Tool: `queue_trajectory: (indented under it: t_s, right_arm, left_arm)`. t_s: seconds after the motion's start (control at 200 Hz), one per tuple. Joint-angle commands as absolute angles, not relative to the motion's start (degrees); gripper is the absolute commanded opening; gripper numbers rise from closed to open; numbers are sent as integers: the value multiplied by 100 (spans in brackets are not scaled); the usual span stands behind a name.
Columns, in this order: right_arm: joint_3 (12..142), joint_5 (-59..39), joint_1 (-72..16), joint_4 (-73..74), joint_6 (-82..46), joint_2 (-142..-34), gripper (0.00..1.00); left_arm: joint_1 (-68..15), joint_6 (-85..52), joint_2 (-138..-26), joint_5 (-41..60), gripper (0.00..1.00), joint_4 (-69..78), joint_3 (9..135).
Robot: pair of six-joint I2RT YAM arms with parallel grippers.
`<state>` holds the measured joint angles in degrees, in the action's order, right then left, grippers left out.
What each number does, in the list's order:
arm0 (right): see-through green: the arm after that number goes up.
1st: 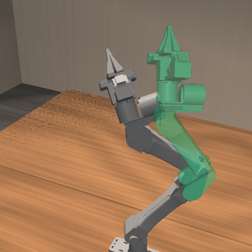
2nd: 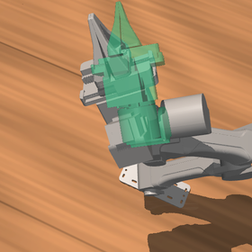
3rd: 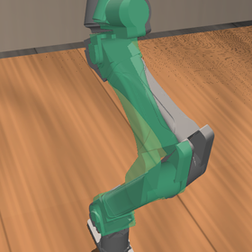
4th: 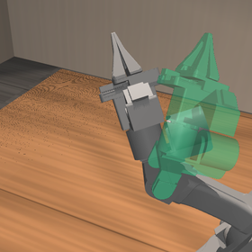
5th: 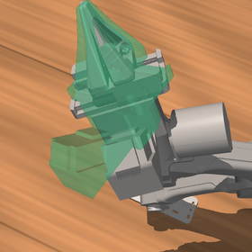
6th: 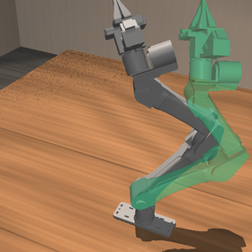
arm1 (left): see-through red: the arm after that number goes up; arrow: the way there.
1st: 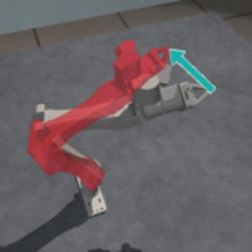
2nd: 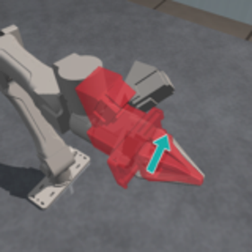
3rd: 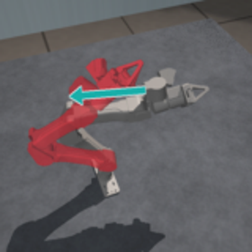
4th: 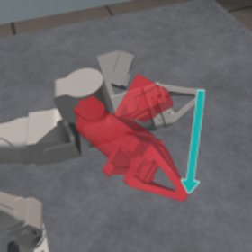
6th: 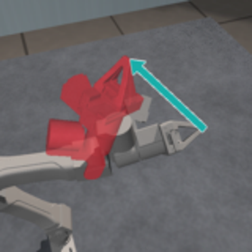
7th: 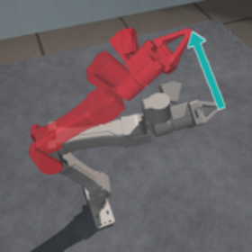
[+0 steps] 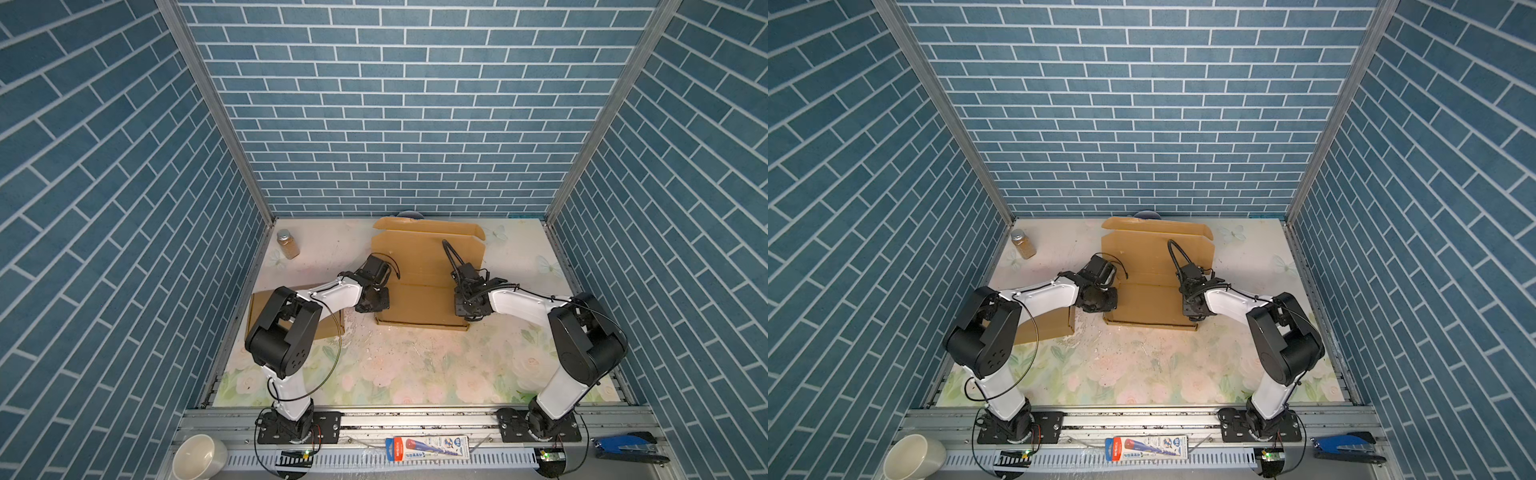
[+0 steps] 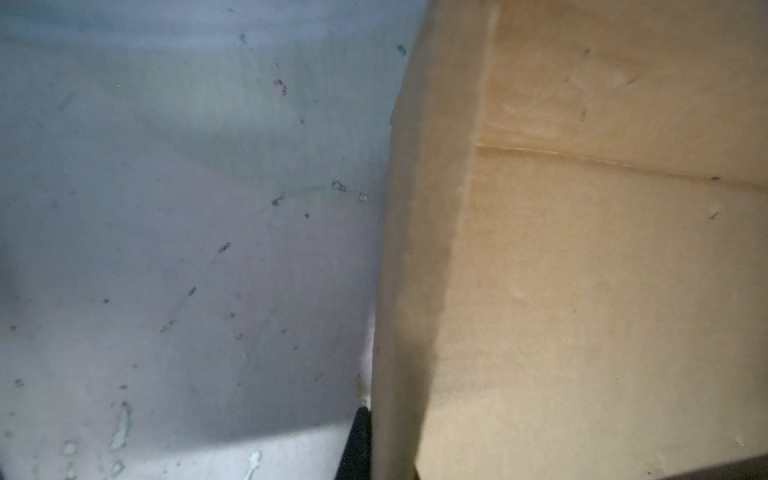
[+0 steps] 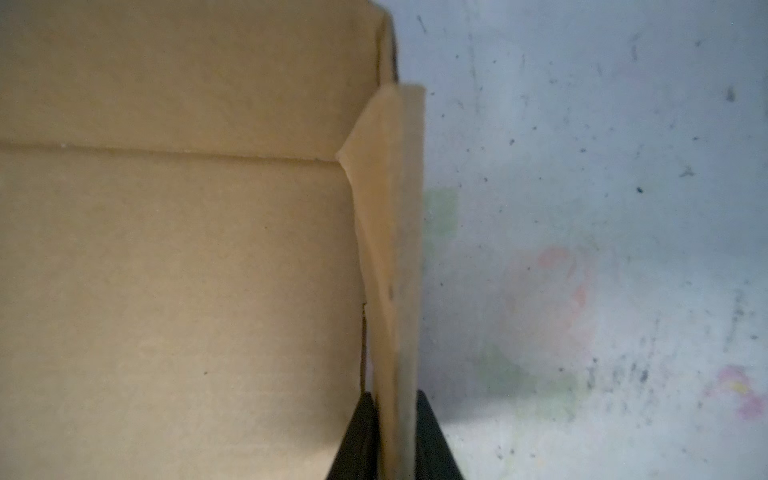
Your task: Fold the paper box
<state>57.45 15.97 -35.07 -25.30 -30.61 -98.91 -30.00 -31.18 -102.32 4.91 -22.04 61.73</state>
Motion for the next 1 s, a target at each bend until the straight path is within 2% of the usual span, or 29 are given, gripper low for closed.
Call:
queue_trajectory:
  t_s: [0.0, 0.08, 0.13, 0.37, 0.545, 0.915, 0.995]
  right_arm:
    - [6252, 2843, -3797, -3349, -3176, -10256, 9]
    - [6570, 3170, -3958, -3801, -3345, -10638, 0]
    - [6732, 3283, -4009, -4026, -3463, -10904, 0]
    - [6918, 3241, -4127, -4198, -3665, -11358, 0]
    - [6877, 3129, -4122, -4154, -3562, -11221, 0]
    - [6899, 3155, -4127, -4254, -3406, -11128, 0]
    - [6891, 3134, -4124, -4254, -3390, -11118, 0]
  left_arm:
    - [-3164, -3302, -10244, 344, 7, -2214, 6362]
    - [-3258, -3424, -10404, 100, 4, -2166, 6343]
    - [-3278, -3513, -10550, -64, 0, -2140, 6319]
    - [-3287, -3564, -10817, -309, 0, -2270, 6378]
    - [-3223, -3202, -10682, -157, 22, -2487, 6551]
    - [-3077, -2705, -10376, 296, 41, -2960, 7027]
    - [-3016, -2606, -10344, 340, 43, -3008, 7134]
